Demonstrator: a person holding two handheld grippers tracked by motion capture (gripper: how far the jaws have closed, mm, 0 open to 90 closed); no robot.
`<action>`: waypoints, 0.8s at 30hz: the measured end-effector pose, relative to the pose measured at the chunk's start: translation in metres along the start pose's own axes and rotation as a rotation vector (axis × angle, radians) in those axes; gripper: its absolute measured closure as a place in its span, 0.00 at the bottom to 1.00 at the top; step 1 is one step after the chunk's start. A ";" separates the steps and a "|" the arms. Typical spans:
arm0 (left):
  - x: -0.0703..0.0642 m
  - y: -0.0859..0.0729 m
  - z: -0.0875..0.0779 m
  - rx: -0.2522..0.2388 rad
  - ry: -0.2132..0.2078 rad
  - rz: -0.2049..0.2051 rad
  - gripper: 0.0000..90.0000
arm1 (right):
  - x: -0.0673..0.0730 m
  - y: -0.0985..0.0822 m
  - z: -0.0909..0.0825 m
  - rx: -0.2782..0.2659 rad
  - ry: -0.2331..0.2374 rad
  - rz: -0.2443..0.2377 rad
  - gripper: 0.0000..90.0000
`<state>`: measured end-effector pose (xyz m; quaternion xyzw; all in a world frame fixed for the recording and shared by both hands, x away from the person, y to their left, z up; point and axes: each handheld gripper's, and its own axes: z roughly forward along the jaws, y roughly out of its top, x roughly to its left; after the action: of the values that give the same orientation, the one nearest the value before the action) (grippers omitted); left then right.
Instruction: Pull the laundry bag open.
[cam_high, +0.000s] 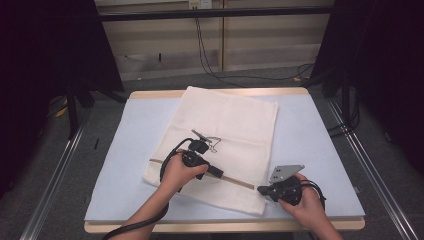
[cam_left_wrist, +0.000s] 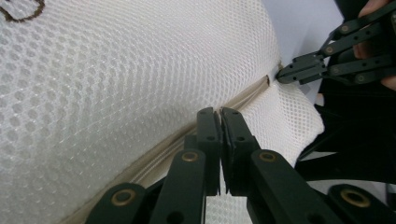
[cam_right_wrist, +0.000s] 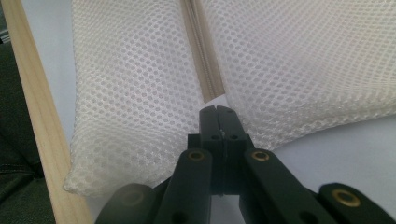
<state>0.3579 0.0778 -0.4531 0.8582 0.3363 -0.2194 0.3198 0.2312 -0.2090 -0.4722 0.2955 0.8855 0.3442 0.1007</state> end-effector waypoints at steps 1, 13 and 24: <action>0.000 -0.001 0.001 -0.008 0.011 0.004 0.97 | 0.000 0.000 0.000 0.000 0.003 -0.002 1.00; 0.013 -0.008 -0.010 -0.025 0.017 -0.017 0.97 | 0.000 0.000 0.000 0.000 0.003 0.006 1.00; 0.015 -0.013 -0.008 -0.010 0.058 -0.017 0.97 | -0.001 -0.001 0.000 -0.023 0.010 0.022 1.00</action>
<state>0.3601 0.0978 -0.4614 0.8598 0.3535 -0.1956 0.3124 0.2316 -0.2105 -0.4728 0.3021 0.8786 0.3571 0.0958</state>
